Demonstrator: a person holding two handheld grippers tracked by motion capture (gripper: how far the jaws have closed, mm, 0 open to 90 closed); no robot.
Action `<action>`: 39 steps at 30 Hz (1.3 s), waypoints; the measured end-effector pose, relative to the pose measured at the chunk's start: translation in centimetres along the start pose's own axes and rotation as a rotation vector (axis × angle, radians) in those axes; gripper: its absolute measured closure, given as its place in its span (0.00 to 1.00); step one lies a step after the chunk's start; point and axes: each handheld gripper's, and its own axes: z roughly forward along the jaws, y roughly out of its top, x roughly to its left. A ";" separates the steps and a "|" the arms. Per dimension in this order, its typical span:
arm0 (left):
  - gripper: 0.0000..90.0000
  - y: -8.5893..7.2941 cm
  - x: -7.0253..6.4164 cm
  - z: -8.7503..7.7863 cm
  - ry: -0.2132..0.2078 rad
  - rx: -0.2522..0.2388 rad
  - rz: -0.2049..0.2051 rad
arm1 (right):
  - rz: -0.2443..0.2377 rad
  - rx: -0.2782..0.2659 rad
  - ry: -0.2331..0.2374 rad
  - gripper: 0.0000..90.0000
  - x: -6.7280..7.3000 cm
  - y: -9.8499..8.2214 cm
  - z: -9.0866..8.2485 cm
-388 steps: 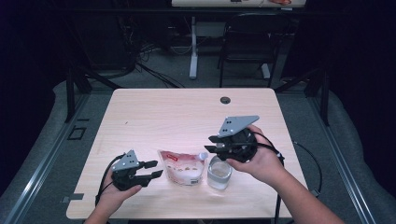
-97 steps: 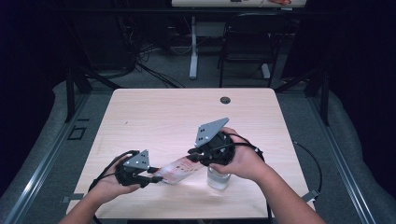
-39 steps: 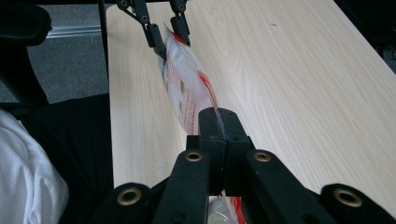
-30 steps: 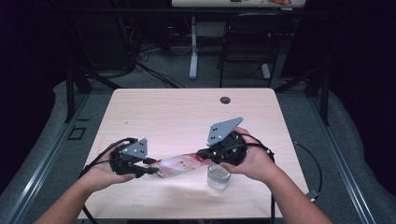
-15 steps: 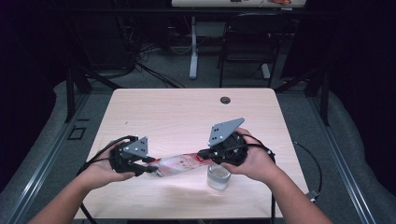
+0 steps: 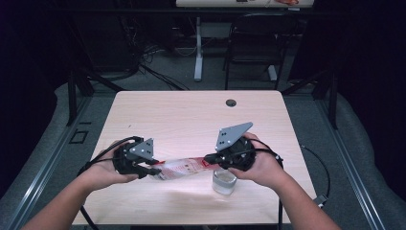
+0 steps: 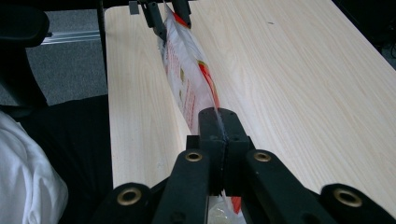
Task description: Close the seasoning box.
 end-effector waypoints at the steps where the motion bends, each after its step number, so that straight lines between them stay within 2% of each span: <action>1: 0.79 0.1 0.0 0.0 0.001 0.003 0.002 | 0.004 -0.005 0.003 1.00 0.0 0.0 0.0; 21: 0.79 1.7 0.4 -0.9 0.007 0.077 0.032 | 0.021 -0.020 -0.001 1.00 -0.1 -0.8 -0.2; 30: 0.79 2.8 0.5 -1.4 0.002 0.132 0.052 | 0.032 -0.039 -0.001 1.00 -0.2 -1.4 -0.3; 39: 0.80 3.4 0.5 -1.9 0.000 0.150 0.058 | 0.039 -0.048 0.003 1.00 -0.1 -1.8 -0.5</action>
